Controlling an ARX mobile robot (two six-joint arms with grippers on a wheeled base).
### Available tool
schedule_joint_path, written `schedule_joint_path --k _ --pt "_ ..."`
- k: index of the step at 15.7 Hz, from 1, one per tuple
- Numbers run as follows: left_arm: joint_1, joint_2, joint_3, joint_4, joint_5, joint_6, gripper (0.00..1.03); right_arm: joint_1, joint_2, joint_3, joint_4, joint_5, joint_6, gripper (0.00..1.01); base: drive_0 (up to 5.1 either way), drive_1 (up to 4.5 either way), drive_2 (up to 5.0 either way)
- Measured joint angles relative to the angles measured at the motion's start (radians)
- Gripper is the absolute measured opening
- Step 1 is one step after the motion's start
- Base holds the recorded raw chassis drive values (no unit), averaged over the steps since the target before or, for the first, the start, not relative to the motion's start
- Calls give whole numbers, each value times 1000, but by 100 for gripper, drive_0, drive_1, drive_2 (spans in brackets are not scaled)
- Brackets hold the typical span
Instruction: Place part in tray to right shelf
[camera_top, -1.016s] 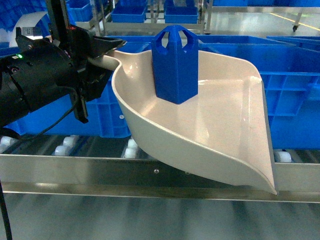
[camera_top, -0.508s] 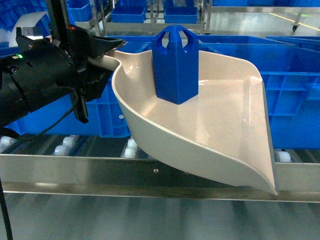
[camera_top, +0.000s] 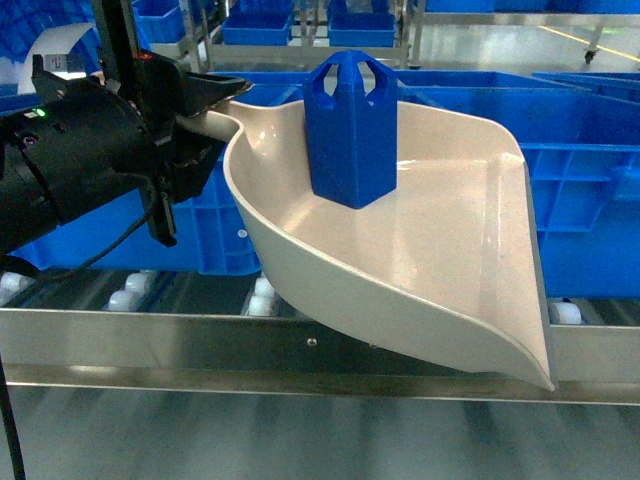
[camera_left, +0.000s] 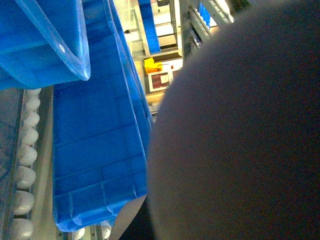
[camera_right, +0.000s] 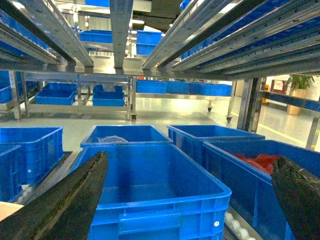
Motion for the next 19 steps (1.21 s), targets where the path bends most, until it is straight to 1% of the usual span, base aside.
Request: schedule_joint_path --k 19 --pt "0 0 0 0 0 0 13 0 0 0 0 0 0 98 0 0 0"
